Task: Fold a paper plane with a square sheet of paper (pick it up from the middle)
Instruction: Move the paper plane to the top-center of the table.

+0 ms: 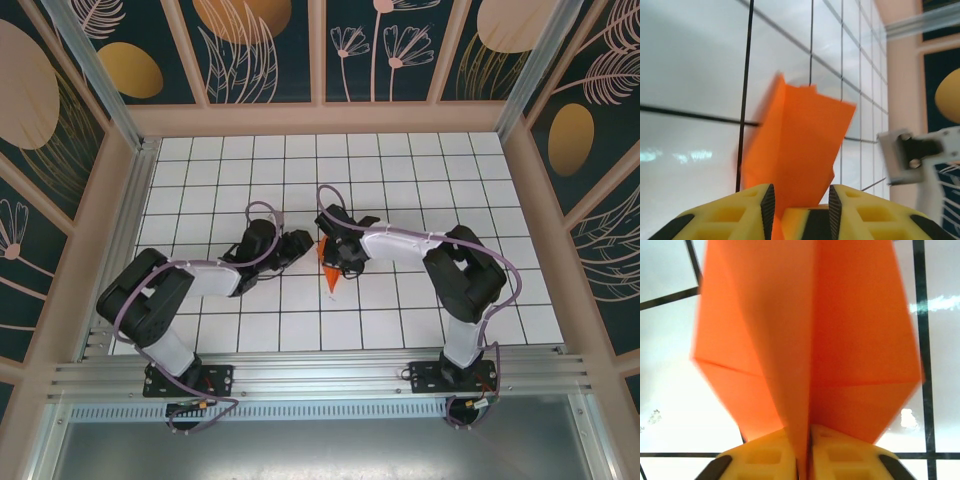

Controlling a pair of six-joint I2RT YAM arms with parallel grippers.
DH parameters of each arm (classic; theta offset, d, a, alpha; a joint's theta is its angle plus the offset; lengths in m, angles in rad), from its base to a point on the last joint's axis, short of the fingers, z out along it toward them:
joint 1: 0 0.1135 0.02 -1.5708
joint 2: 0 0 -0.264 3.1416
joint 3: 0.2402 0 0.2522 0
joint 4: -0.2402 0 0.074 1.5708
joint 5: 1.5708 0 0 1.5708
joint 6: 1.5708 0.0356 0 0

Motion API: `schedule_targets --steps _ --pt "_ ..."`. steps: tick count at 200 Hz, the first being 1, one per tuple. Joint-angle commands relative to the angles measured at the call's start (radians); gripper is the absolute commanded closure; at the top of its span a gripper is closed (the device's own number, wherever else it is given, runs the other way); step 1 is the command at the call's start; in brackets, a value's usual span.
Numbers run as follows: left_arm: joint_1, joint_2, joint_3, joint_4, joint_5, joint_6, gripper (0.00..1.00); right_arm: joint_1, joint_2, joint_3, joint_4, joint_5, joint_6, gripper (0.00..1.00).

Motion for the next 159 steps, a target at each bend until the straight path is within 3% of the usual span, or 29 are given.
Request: schedule_targets --steps 1,78,128,159 --pt "0.032 -0.034 -0.004 -0.1 -0.036 0.05 0.63 -0.004 -0.01 0.034 -0.05 0.012 -0.036 0.8" --pt "0.081 -0.049 -0.044 -0.128 -0.053 0.077 0.61 0.031 0.057 0.103 -0.115 0.059 -0.03 0.68" --pt "0.084 -0.049 -0.05 -0.143 -0.065 0.092 0.61 0.036 0.116 0.146 -0.146 0.069 -0.017 0.7" --pt "0.084 -0.049 -0.062 -0.138 -0.069 0.09 0.61 0.036 0.145 0.165 -0.163 0.082 -0.017 0.76"
